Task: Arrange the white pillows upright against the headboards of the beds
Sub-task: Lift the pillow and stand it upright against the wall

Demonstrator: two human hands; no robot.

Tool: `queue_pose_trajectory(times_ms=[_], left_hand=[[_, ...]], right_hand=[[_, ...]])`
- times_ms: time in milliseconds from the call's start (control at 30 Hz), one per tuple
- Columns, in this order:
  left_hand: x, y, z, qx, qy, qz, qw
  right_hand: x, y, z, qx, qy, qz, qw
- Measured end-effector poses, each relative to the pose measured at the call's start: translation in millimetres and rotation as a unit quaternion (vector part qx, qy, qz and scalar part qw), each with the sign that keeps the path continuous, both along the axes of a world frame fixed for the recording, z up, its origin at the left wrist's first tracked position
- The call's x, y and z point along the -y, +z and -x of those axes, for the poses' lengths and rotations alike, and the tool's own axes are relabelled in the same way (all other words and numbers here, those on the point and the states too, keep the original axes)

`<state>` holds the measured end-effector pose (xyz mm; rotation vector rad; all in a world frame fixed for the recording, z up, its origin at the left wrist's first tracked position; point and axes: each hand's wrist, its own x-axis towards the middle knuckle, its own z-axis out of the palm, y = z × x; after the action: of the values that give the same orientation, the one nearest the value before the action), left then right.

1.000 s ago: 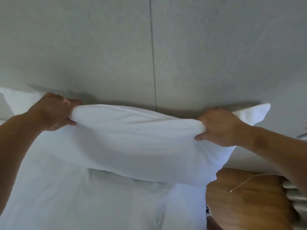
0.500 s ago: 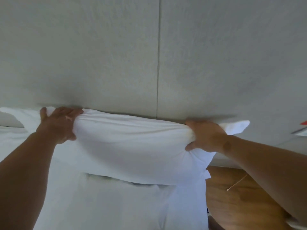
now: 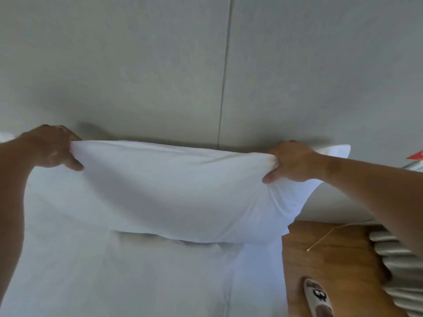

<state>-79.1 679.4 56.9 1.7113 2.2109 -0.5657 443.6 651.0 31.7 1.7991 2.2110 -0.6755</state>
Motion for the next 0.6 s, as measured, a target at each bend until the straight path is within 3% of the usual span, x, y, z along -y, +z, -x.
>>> queue_pose_trajectory(times_ms=[100, 367, 600], left_hand=[[-1.8, 15.0, -24.4, -0.009, -0.022, -0.015, 1.0], [-6.9, -26.5, -26.7, -0.065, -0.031, -0.059, 0.996], [-14.5, -29.7, 8.8, -0.064, 0.014, -0.064, 0.996]], right_hand=[[-4.3, 5.4, -3.6, 0.014, -0.002, -0.002, 1.0], [0.9, -33.8, -1.9, 0.008, -0.055, -0.076, 0.996], [-1.6, -34.1, 11.2, 0.029, -0.003, -0.143, 0.989]])
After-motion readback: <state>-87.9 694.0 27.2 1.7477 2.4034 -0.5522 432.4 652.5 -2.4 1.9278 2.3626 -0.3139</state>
